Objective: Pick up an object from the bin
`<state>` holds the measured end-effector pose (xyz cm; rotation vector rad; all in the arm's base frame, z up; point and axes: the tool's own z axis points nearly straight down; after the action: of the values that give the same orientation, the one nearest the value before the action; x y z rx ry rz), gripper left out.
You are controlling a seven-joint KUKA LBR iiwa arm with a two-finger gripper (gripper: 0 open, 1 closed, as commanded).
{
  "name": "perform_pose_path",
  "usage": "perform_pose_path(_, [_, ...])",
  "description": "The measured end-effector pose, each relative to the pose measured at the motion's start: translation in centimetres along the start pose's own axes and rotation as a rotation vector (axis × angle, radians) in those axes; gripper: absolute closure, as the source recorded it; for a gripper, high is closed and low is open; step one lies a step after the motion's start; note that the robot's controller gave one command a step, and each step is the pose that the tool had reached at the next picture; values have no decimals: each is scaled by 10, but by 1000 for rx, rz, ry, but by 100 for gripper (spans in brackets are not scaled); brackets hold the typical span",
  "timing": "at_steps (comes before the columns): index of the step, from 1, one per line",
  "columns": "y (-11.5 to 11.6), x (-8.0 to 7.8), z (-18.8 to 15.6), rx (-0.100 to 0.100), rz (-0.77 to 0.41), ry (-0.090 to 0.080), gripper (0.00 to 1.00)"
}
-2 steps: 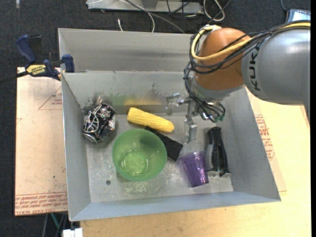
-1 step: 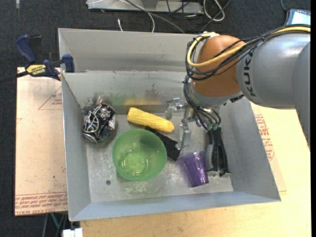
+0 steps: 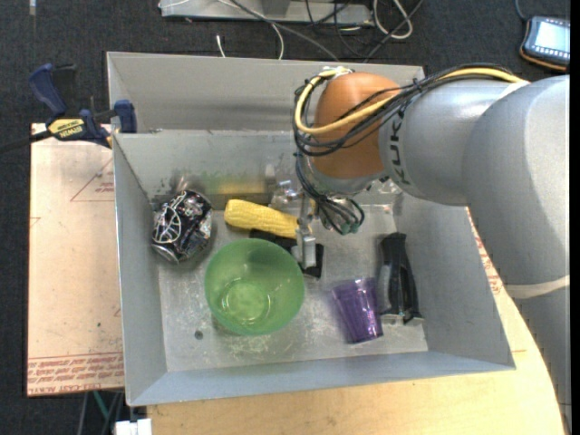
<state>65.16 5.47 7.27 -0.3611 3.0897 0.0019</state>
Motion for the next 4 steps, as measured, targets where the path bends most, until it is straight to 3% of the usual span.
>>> perform_pose_path(1, [24, 11, -2, 10, -61, -26, 0])
perform_pose_path(2, [2, 13, -103, 2, -9, -9, 0])
perform_pose_path(3, [13, 20, -35, 4, -25, -18, 0])
perform_pose_path(4, [46, 0, -46, 4, 4, -25, 0])
